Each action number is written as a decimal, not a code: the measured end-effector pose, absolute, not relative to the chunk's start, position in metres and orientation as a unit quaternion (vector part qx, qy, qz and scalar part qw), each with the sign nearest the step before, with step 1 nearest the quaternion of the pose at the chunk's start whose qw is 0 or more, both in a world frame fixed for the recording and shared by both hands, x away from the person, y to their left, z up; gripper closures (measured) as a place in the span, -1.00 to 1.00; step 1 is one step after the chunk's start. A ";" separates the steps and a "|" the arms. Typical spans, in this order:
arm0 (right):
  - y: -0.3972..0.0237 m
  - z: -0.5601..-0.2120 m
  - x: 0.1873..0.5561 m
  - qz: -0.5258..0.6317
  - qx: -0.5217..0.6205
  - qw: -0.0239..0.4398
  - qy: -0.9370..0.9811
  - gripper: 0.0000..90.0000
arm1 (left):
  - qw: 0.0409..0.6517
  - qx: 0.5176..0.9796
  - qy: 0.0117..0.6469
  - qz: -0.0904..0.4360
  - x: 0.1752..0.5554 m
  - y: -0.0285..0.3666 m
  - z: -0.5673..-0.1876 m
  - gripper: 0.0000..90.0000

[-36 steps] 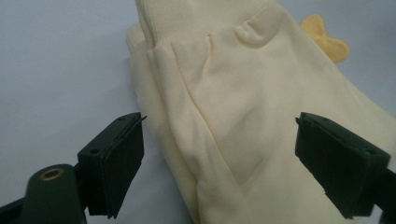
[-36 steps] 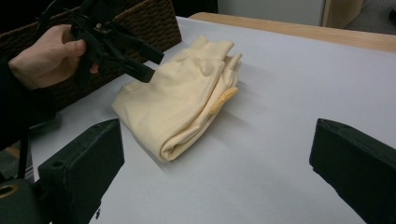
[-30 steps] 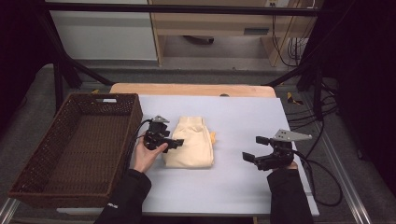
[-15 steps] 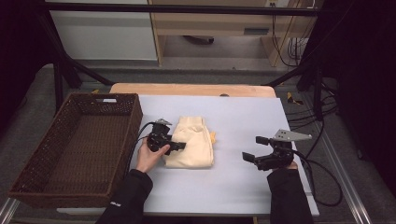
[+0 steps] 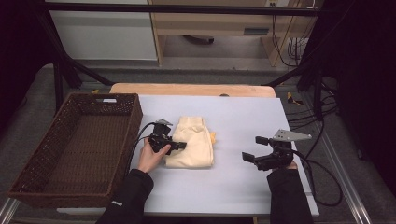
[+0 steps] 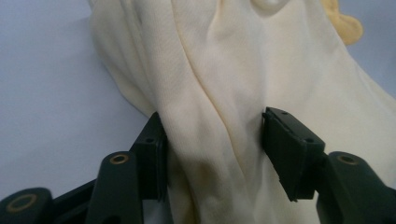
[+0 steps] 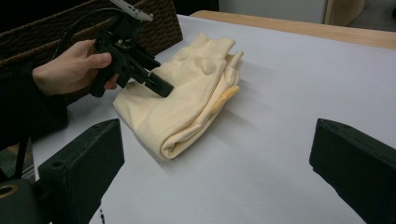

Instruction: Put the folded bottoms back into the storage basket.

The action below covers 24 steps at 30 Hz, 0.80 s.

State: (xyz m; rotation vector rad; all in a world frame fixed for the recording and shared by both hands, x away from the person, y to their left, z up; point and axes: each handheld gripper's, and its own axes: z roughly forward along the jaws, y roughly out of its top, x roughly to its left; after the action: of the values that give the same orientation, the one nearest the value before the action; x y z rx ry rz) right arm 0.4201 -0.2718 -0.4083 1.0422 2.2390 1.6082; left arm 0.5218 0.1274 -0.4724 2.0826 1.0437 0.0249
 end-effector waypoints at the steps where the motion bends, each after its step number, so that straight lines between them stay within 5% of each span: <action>1: -0.272 -0.408 0.420 0.543 0.352 0.097 0.756 -0.93 | 0.393 0.823 0.410 0.010 0.521 0.127 -0.472 0.03; 10: -0.272 -0.408 0.420 0.542 0.352 0.098 0.756 -0.93 | 0.398 0.818 0.414 -0.020 0.521 0.128 -0.474 0.40; 24: -0.272 -0.409 0.421 0.543 0.353 0.097 0.756 -0.93 | 0.401 0.817 0.412 -0.026 0.523 0.129 -0.474 0.51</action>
State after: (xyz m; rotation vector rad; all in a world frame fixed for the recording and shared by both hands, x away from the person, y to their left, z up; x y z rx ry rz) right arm 0.4206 -0.2721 -0.4087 1.0445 2.2389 1.6080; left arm 0.5225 0.1288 -0.4739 2.0666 1.0428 -0.0661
